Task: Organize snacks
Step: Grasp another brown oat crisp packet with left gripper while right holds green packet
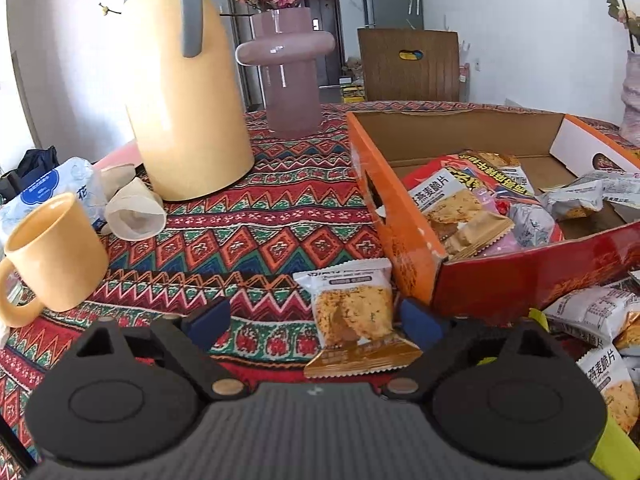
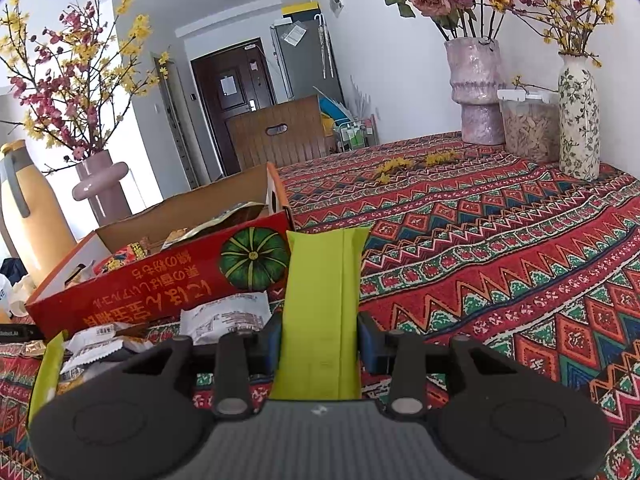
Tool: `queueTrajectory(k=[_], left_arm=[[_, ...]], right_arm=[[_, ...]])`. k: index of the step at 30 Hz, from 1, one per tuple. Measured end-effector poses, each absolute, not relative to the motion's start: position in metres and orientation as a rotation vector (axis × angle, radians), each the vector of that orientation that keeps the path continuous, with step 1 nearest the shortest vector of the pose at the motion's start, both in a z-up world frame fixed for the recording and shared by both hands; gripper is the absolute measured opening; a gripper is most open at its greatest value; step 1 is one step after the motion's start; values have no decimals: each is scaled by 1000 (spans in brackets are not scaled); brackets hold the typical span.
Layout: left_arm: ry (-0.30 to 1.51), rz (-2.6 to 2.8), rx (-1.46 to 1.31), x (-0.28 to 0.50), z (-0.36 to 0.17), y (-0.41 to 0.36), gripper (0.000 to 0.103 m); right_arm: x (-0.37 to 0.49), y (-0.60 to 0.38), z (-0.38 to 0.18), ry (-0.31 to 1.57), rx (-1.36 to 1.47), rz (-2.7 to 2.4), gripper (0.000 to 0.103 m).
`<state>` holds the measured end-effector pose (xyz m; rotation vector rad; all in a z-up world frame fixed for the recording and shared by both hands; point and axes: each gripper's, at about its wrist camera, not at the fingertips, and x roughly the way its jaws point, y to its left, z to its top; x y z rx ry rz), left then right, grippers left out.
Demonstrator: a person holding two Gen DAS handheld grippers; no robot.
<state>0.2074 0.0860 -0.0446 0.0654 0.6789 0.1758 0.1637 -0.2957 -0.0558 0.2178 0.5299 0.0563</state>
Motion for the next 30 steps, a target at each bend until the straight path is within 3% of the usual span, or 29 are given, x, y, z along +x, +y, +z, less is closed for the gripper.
queueTrajectory(k=[4, 8, 30], left_arm=[[703, 144, 50, 212, -48, 86, 72], [746, 91, 19, 215, -53, 89, 44], [641, 125, 3, 169, -21, 96, 41]], right_arm=[[165, -295, -57, 533, 213, 60, 37], [164, -295, -56, 531, 216, 57, 37], [154, -294, -46, 504, 209, 78, 37]])
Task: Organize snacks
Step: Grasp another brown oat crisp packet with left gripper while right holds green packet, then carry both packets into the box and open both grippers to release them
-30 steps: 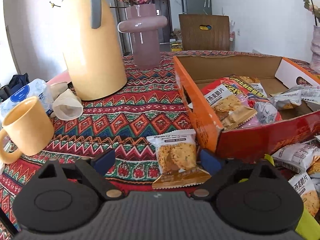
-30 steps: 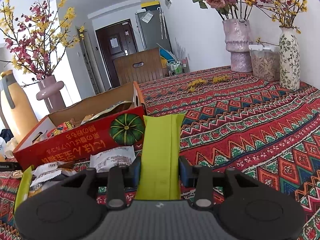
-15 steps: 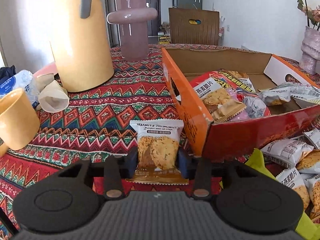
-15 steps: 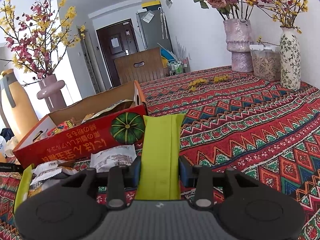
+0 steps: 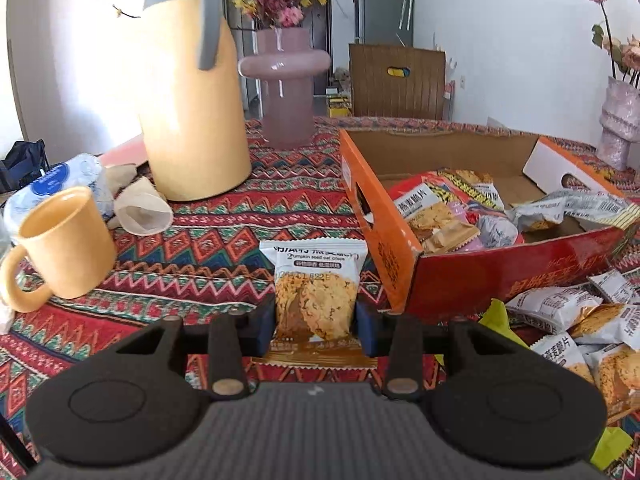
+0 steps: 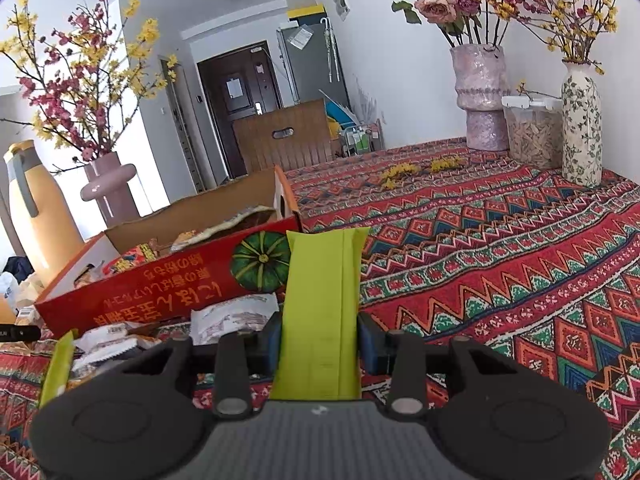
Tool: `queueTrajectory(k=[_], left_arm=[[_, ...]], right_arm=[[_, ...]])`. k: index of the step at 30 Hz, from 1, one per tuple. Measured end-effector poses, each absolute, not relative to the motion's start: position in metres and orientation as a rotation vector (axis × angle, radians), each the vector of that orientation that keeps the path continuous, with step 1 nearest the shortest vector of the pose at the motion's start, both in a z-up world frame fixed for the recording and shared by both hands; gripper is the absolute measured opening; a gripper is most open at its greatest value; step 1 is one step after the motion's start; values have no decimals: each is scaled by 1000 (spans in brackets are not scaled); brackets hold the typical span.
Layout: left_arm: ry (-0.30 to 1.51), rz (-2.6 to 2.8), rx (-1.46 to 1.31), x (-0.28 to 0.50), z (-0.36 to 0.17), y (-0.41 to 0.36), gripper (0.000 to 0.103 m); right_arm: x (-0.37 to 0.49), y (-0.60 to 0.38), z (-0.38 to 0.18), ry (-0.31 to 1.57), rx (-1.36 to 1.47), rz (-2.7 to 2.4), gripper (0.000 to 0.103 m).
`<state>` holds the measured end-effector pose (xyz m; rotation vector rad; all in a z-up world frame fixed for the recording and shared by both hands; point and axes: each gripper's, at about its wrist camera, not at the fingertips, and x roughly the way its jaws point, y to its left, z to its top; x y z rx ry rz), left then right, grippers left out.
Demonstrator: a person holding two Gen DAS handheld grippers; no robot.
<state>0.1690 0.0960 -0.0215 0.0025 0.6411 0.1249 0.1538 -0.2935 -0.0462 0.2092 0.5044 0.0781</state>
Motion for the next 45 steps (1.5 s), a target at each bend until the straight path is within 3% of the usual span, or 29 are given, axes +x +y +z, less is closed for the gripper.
queueTrajectory(k=[19, 35, 45], left_arm=[[473, 63, -45, 151, 41, 65, 41], [450, 8, -83, 206, 46, 15, 41], [443, 65, -94, 242, 26, 12, 41]], right_arm=[[175, -266, 17, 373, 133, 185, 37], [245, -223, 48, 340, 73, 232, 37], [278, -200, 26, 378, 81, 251, 37]])
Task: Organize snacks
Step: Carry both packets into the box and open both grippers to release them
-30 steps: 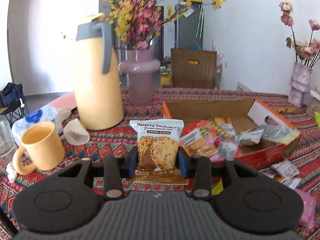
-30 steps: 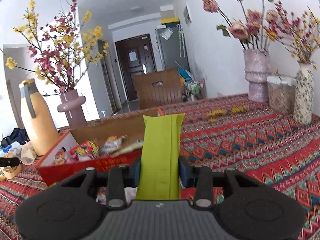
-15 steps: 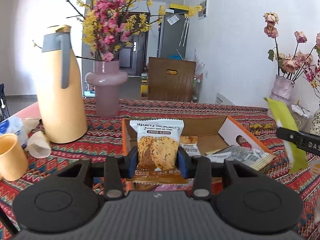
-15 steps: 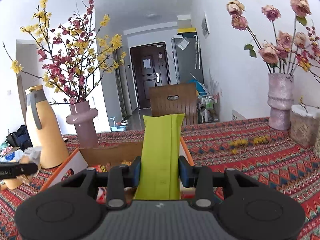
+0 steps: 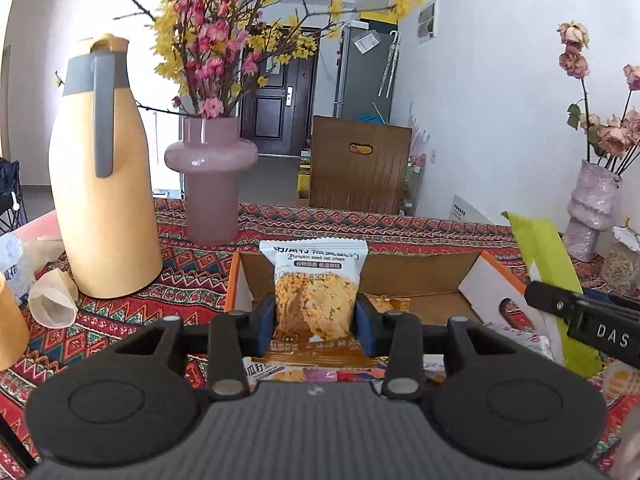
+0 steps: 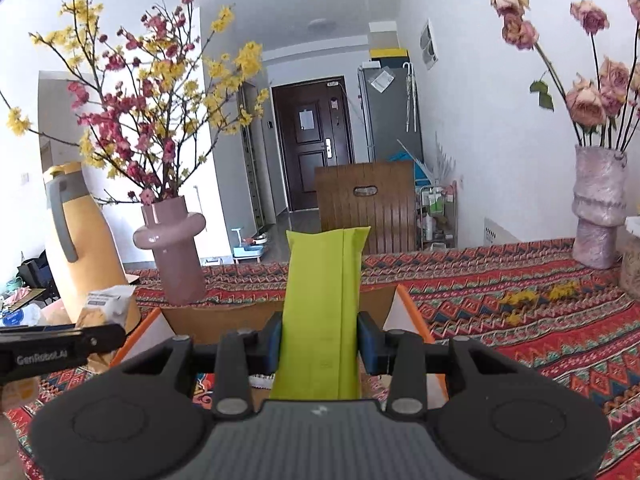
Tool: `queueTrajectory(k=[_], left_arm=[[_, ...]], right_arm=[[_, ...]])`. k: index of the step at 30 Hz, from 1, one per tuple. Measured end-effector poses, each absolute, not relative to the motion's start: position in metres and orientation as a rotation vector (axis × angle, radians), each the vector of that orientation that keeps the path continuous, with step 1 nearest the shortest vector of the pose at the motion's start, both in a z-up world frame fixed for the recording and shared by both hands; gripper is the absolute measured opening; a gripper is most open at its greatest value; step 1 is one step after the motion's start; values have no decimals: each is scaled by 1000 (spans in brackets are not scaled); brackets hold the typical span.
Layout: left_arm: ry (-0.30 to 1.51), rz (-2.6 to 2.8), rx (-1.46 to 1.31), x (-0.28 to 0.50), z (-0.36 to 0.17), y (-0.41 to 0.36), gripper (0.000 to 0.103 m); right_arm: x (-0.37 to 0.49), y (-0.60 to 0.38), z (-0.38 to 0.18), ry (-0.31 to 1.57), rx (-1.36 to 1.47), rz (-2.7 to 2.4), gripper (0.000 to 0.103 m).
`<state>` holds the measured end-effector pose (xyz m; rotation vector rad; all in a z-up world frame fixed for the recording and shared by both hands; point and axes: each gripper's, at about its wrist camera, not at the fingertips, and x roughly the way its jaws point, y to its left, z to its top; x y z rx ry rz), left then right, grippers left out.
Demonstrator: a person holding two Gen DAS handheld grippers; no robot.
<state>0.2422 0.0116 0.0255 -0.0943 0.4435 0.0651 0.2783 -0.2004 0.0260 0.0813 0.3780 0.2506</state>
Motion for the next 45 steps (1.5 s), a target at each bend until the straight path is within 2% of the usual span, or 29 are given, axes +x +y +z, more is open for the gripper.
queueTrajectory(k=[11, 13, 15, 17, 19, 20, 21, 23, 35, 45], left_arm=[[474, 51, -100, 247, 9, 15, 41], [467, 51, -110, 245, 9, 16, 49], [450, 49, -121, 243, 10, 18, 69], [421, 65, -121, 239, 13, 19, 82], [401, 75, -129, 236, 15, 19, 94], [393, 88, -132, 234, 16, 20, 103], [382, 100, -136, 233, 17, 20, 103], [374, 102, -144, 232, 17, 21, 103], [386, 93, -154, 231, 17, 22, 103], [352, 92, -125, 206, 42, 11, 103]], right_arm=[[287, -193, 2, 452, 61, 267, 38], [287, -193, 1, 458, 65, 265, 39], [286, -195, 0, 456, 71, 255, 41], [284, -198, 2, 450, 84, 251, 44], [282, -200, 3, 435, 94, 240, 56], [280, -201, 4, 425, 99, 231, 71], [278, -203, 4, 413, 105, 224, 87], [276, -205, 5, 395, 113, 217, 102], [276, -205, 2, 390, 122, 202, 103], [250, -211, 23, 321, 120, 207, 103]])
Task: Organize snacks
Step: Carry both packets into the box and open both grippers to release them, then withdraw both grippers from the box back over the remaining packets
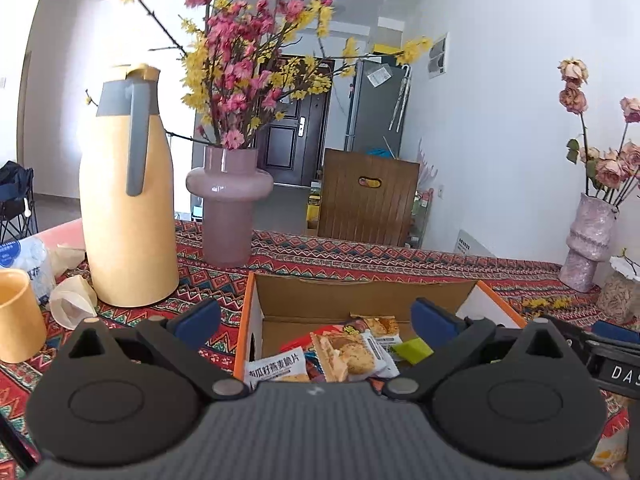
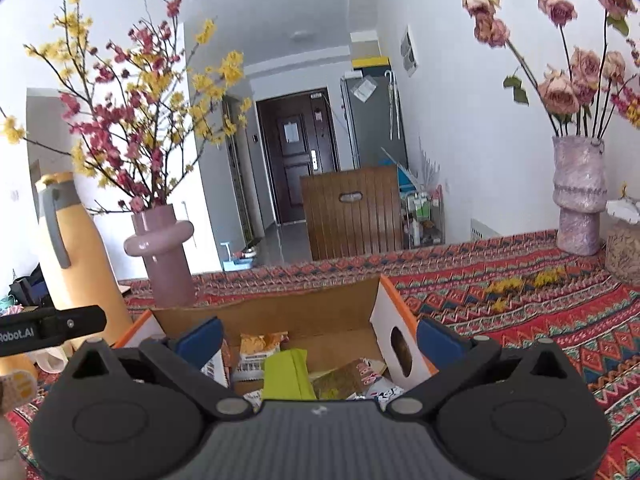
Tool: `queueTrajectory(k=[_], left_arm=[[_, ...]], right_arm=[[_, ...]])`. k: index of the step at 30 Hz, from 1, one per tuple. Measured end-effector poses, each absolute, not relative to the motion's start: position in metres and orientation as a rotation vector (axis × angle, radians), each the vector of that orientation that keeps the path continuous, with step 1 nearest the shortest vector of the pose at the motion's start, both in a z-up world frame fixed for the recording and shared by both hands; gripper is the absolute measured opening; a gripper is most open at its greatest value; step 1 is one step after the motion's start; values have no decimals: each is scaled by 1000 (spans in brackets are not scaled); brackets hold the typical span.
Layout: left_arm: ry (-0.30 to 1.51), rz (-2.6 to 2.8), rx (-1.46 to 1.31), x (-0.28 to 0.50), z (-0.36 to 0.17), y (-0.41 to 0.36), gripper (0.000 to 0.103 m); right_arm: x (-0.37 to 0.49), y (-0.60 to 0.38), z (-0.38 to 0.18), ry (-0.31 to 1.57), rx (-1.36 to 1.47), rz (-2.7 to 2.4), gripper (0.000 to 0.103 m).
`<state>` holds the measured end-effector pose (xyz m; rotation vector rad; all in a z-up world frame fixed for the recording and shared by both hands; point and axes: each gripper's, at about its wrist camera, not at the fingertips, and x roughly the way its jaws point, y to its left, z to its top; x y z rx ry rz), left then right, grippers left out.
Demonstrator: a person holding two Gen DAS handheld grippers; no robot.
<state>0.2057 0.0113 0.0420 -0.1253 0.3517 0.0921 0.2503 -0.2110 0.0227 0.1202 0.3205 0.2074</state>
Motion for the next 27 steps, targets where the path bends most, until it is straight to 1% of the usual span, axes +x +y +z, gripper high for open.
queueTrajectory(k=[6, 11, 21, 27], left_arm=[[383, 57, -110, 187, 48, 7, 103], [395, 56, -92, 168, 42, 12, 103], [503, 96, -75, 149, 4, 32, 103], [533, 107, -91, 153, -23, 43, 103]], right_arm=[[227, -214, 26, 322, 98, 242, 103], [206, -220, 22, 338, 81, 236, 103], [180, -246, -10, 435, 104, 187, 103], [180, -258, -32, 487, 145, 168, 103]])
